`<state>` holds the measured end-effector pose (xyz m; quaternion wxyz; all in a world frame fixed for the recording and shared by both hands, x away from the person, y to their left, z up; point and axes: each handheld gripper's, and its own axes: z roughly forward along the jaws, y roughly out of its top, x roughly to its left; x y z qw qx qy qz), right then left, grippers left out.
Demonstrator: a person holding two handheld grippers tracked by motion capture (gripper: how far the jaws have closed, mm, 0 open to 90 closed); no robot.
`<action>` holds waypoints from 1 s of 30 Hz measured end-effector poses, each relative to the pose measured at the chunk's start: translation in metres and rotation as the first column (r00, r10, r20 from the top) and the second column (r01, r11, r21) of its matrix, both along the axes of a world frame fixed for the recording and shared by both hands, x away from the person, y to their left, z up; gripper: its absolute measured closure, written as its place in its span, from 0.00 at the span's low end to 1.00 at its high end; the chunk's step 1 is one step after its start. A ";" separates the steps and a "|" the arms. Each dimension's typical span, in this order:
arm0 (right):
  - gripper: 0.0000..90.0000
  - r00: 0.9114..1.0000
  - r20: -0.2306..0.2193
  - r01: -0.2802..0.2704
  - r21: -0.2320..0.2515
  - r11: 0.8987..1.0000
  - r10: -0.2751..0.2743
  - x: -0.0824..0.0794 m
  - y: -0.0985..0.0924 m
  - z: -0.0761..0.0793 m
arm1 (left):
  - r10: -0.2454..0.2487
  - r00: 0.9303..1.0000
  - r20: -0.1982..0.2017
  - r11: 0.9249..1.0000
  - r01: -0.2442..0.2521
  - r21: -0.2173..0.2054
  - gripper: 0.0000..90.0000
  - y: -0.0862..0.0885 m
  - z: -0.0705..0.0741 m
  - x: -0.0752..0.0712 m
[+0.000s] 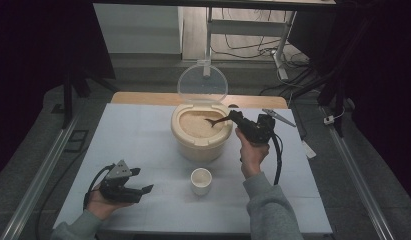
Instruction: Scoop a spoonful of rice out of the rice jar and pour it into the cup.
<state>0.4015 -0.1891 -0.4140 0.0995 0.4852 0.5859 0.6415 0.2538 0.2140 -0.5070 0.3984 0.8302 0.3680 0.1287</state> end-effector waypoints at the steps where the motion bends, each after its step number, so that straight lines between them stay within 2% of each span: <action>1: 0.92 1.000 -0.006 0.005 0.006 1.000 -0.005 0.000 0.000 0.000 | 0.000 1.000 0.000 1.000 0.000 0.001 0.24 0.000 0.000 0.000; 4: 0.92 1.000 -0.023 0.007 0.035 0.999 -0.006 0.001 -0.003 -0.002 | 0.001 1.000 -0.001 1.000 -0.001 0.001 0.24 0.000 0.000 0.000; 12: 0.92 0.999 -0.050 0.016 0.071 0.997 -0.012 0.001 -0.005 -0.003 | 0.001 1.000 0.000 1.000 -0.001 0.003 0.24 0.000 0.000 0.000; 19: 0.93 0.995 -0.096 0.010 0.161 0.987 0.005 0.001 -0.013 -0.002 | -0.001 1.000 0.000 1.000 0.001 0.009 0.24 -0.001 -0.001 0.000; 23: 0.93 0.993 -0.118 0.005 0.187 0.982 0.017 0.000 -0.016 -0.003 | -0.001 1.000 0.002 1.000 0.001 0.008 0.24 -0.001 0.000 0.000; 27: 0.93 0.990 -0.139 0.006 0.241 0.970 0.029 0.001 -0.020 -0.004 | -0.001 1.000 0.002 1.000 0.001 0.009 0.24 -0.001 -0.001 0.000; 30: 0.93 0.988 -0.149 0.005 0.251 0.968 0.034 0.000 -0.021 -0.004 | -0.002 1.000 0.002 1.000 0.002 0.011 0.24 -0.001 -0.001 0.000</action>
